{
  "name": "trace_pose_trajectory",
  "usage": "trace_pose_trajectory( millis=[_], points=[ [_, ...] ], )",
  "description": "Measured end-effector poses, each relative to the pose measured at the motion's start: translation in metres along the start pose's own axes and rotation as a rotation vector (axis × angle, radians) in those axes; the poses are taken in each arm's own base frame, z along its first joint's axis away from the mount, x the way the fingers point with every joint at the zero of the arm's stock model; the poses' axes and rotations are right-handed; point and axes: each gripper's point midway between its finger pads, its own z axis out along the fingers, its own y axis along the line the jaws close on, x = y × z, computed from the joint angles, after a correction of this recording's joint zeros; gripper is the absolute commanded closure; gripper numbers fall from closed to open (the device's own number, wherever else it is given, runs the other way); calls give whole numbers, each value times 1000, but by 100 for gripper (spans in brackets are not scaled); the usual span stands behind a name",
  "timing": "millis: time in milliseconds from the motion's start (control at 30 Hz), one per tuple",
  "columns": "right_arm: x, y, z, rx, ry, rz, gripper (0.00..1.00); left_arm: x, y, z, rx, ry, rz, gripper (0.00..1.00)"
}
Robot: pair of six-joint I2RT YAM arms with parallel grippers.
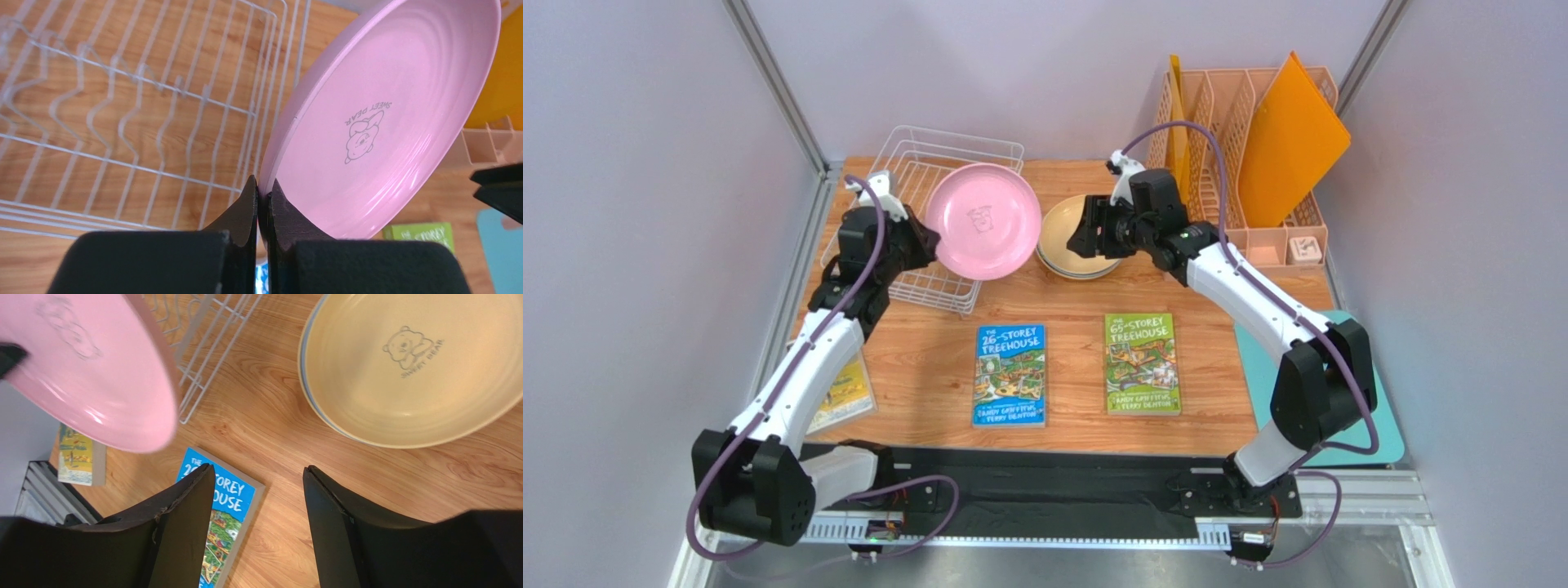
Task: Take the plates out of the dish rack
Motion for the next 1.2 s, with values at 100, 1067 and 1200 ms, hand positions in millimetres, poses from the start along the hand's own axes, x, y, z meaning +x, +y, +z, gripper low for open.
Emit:
trace_pose_trajectory(
  millis=[100,1067,1200],
  points=[
    [-3,15,3,-55,-15,0,39,22,-13,4,56,68,-33,100],
    [-46,-87,50,286,-26,89,99,42,-25,12,69,85,50,13],
    [-49,-134,61,379,-5,140,98,43,-9,6,14,50,105,8]
  ],
)
